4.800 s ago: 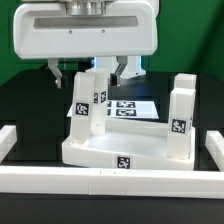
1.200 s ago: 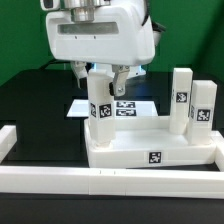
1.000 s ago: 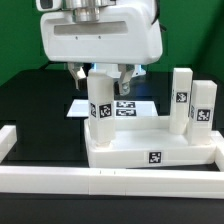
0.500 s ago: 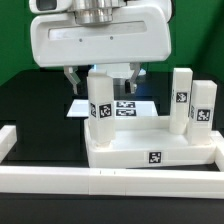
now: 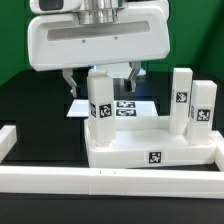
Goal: Assemble desk
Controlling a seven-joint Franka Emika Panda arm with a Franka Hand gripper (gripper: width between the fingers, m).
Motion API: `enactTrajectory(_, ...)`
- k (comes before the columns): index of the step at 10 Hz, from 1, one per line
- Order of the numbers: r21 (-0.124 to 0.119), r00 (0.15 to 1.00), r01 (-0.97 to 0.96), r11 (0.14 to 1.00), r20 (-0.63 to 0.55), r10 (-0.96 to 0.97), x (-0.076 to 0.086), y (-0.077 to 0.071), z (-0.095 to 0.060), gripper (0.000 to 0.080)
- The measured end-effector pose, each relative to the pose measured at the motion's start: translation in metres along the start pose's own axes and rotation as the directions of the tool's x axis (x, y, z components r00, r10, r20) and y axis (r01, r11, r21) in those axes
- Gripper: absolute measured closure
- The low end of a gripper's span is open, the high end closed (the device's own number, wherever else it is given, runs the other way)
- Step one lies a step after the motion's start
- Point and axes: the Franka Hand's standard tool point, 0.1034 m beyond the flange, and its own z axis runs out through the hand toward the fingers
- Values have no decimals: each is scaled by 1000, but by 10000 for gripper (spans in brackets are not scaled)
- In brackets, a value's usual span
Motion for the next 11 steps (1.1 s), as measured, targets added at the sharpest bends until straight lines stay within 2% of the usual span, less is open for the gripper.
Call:
enactTrajectory(1, 0, 998, 57, 998, 0, -57, 0, 1, 0, 150)
enactTrajectory(3, 0, 996, 88, 996, 0, -88, 0, 1, 0, 408)
enactTrajectory(4, 0, 996, 86, 996, 0, -86, -1, 1, 0, 408)
enactTrajectory(5, 0, 996, 86, 996, 0, -86, -1, 1, 0, 512)
enactTrajectory(9, 2, 999, 45, 999, -1, -45, 0, 1, 0, 512)
enactTrajectory(11, 1, 981, -196, 981, 0, 196, -1, 1, 0, 512)
